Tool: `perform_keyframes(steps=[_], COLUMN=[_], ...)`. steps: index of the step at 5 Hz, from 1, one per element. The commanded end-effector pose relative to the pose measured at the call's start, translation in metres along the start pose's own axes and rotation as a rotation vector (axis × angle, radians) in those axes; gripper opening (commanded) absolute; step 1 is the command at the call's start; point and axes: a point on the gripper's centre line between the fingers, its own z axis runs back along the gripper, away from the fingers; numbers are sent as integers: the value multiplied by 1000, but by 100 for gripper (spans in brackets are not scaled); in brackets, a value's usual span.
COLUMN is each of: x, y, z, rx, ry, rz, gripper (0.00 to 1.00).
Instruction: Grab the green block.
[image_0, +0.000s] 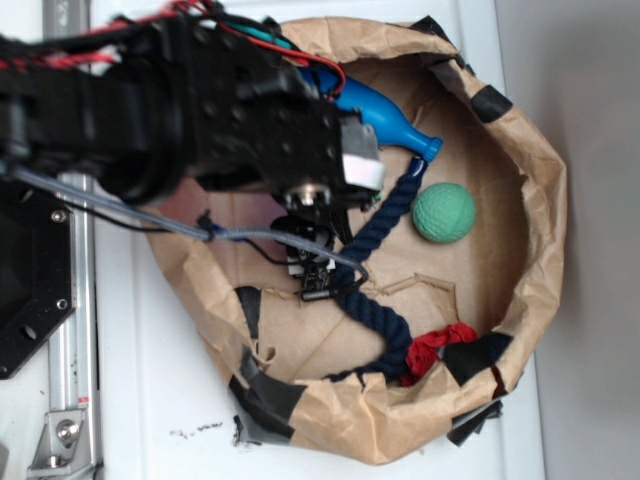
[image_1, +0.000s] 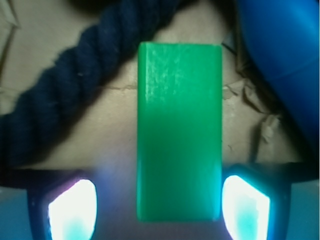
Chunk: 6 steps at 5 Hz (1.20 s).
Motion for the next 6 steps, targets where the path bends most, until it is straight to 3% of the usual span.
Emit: perform_keyframes(steps=[1, 4, 5, 6], x=[29, 38, 39, 31], y=[1, 19, 22, 17], z=[-1, -1, -13, -13], rx=[15, -8, 45, 39], ry=[-52, -37, -37, -35], rz=[-47, -6, -45, -80], gripper=[100, 100, 51, 0])
